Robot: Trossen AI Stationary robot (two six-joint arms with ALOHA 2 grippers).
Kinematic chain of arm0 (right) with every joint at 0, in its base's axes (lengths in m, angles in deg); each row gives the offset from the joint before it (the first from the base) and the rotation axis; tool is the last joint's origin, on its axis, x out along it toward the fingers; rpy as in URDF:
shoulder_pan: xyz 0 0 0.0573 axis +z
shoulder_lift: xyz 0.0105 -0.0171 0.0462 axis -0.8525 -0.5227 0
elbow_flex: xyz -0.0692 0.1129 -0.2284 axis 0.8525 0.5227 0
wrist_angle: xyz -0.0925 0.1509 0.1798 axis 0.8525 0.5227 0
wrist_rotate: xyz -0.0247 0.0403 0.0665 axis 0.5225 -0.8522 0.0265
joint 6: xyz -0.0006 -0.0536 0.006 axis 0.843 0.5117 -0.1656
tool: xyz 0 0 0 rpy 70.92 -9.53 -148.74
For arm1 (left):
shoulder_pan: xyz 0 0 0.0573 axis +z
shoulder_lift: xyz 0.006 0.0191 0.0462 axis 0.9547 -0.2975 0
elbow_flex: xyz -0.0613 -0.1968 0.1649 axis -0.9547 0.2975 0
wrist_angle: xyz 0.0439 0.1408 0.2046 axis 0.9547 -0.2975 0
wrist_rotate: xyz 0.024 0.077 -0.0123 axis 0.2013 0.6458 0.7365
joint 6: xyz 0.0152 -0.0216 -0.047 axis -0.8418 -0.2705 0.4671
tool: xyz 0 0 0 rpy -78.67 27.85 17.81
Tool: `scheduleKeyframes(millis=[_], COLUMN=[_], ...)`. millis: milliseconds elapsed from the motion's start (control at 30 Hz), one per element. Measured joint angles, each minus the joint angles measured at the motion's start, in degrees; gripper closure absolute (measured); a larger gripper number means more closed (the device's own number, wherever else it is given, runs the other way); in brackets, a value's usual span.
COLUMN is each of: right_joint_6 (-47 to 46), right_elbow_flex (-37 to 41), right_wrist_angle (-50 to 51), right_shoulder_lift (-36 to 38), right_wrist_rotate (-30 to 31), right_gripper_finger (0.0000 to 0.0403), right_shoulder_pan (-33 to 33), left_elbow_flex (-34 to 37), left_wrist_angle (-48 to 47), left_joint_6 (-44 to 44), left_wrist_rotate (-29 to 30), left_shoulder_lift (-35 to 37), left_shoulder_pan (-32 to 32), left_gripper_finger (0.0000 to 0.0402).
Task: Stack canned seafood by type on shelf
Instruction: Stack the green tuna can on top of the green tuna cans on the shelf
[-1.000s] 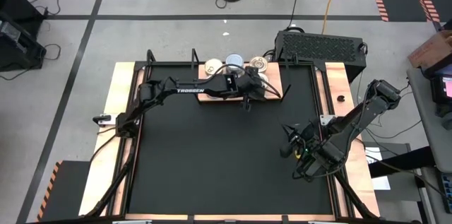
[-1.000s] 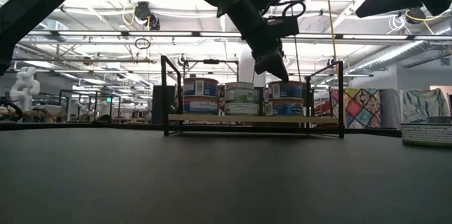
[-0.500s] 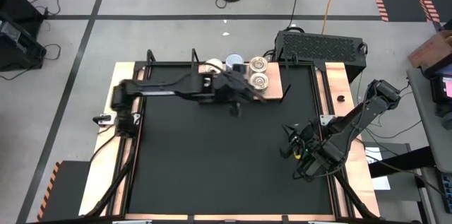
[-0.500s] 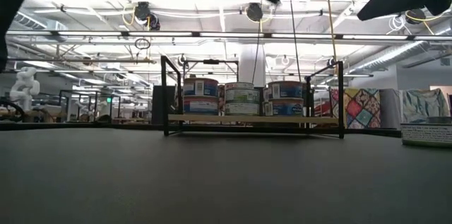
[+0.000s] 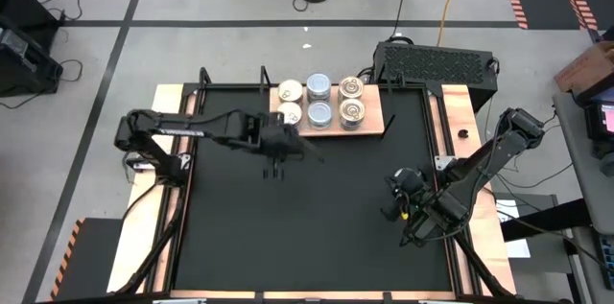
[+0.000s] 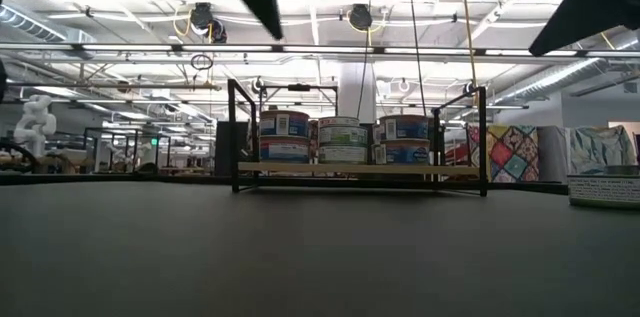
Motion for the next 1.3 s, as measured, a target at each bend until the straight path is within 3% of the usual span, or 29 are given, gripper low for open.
scheduleKeyframes(millis=[133,233,333,433,533,700,1067,1300], right_joint_6=[0.9,0.7,-7.1,-15.5,-18.6,-20.2,-9.7,-4.8], right_elbow_flex=[0.0,0.0,0.0,0.7,3.8,11.5,11.7,13.1], right_wrist_angle=[1.3,4.7,8.2,10.4,10.4,9.3,-0.1,-2.9], right_shoulder_lift=[0.0,0.2,0.2,-0.2,-1.5,-2.9,-4.7,-7.5], right_wrist_rotate=[-1.5,-5.3,-8.8,-15.1,-23.3,-33.9,-33.5,-37.0], right_gripper_finger=[0.0403,0.0403,0.0403,0.0403,0.0403,0.0403,0.0403,0.0403], right_shoulder_pan=[-0.1,-0.6,-1.6,-3.7,-5.8,-10.1,-14.7,-17.6], left_elbow_flex=[13.1,25.5,35.4,40.6,40.6,35.8,32.2,32.2], left_wrist_angle=[14.0,37.0,60.8,80.0,90.3,95.0,93.5,93.1], left_joint_6=[2.7,2.1,1.1,1.2,1.7,3.1,2.6,2.6], left_wrist_rotate=[0.3,-2.4,-4.9,-4.9,-7.1,-14.8,-16.3,-16.8], left_shoulder_lift=[4.6,6.1,4.6,0.6,-3.9,-10.7,-14.2,-14.1], left_shoulder_pan=[-3.1,-5.9,-8.2,-9.1,-9.4,-9.4,-9.4,-9.7], left_gripper_finger=[0.0324,0.0324,0.0324,0.0324,0.0324,0.0324,0.0324,0.0324])
